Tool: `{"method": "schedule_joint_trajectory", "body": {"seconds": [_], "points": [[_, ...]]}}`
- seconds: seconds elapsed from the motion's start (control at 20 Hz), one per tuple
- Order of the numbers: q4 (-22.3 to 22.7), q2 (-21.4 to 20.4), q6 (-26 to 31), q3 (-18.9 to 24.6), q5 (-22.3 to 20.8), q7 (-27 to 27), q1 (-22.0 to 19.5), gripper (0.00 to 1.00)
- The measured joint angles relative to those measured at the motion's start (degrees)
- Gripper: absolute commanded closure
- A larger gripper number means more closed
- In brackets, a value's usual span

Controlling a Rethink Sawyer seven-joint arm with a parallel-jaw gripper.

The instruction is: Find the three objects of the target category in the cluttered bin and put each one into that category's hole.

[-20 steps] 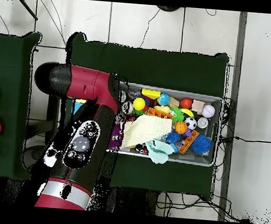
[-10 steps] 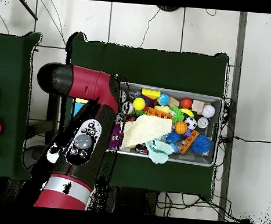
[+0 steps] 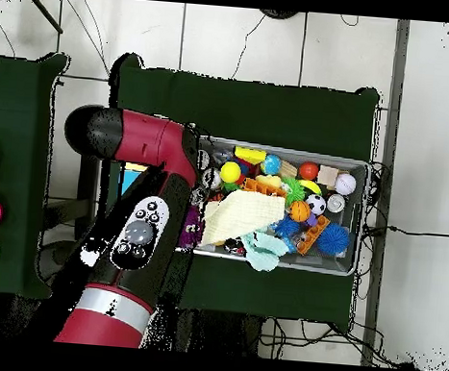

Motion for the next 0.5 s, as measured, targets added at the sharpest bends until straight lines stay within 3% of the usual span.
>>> {"method": "schedule_joint_trajectory", "body": {"seconds": [0.25, 0.5], "points": [[0.0, 0.0, 0.2, 0.0, 0.2, 0.0, 0.1, 1.00], [0.6, 0.1, 5.0, 1.5, 2.6, 0.0, 0.0, 1.00]]}}
